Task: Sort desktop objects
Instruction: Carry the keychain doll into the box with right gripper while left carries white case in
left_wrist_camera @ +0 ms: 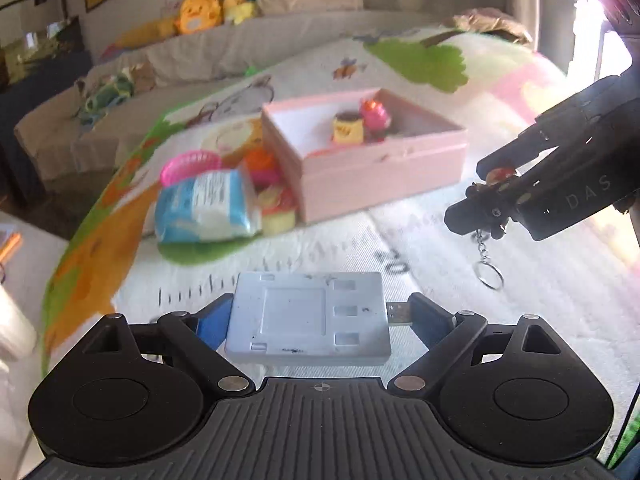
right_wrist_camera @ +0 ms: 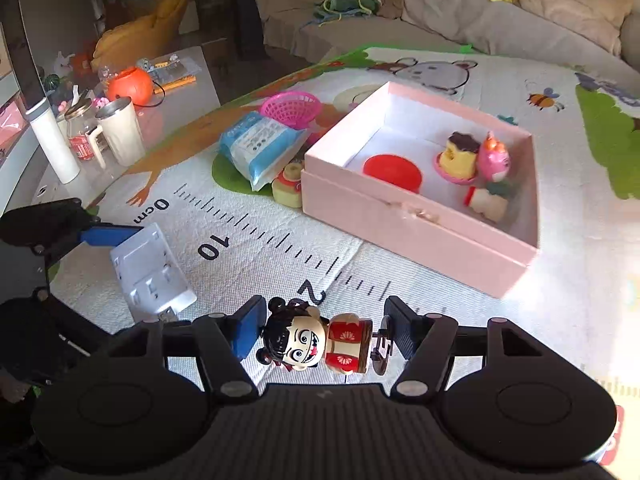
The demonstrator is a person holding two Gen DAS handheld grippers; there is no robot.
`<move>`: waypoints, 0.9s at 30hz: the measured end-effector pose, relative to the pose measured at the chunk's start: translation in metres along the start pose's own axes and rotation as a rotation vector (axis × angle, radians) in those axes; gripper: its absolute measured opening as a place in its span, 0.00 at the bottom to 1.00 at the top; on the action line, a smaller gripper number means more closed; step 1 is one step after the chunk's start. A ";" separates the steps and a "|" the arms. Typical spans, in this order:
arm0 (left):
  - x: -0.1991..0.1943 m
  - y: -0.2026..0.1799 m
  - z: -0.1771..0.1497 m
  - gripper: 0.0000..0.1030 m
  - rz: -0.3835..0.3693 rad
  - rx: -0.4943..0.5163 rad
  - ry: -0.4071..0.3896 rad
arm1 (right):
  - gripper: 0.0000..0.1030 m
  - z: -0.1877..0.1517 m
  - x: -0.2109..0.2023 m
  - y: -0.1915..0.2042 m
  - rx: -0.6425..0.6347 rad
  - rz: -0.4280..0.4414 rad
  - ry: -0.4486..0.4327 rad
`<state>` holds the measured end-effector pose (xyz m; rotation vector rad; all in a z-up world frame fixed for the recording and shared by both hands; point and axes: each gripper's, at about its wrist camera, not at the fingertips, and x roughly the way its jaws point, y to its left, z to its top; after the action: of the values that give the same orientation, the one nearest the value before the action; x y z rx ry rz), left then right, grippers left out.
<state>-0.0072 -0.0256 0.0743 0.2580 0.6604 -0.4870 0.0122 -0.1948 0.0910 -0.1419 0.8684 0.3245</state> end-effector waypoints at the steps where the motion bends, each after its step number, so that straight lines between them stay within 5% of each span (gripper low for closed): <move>1: -0.008 -0.005 0.010 0.92 -0.005 0.021 -0.034 | 0.64 0.001 -0.017 -0.002 -0.003 -0.017 -0.028; 11: -0.045 -0.029 0.097 0.92 0.050 0.062 -0.263 | 0.64 0.036 -0.122 -0.029 0.033 -0.178 -0.265; 27: 0.048 -0.005 0.133 0.92 0.065 -0.014 -0.167 | 0.64 0.080 -0.074 -0.081 0.131 -0.191 -0.269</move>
<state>0.0925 -0.0973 0.1448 0.2225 0.4907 -0.4361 0.0529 -0.2673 0.1984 -0.0567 0.6023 0.1040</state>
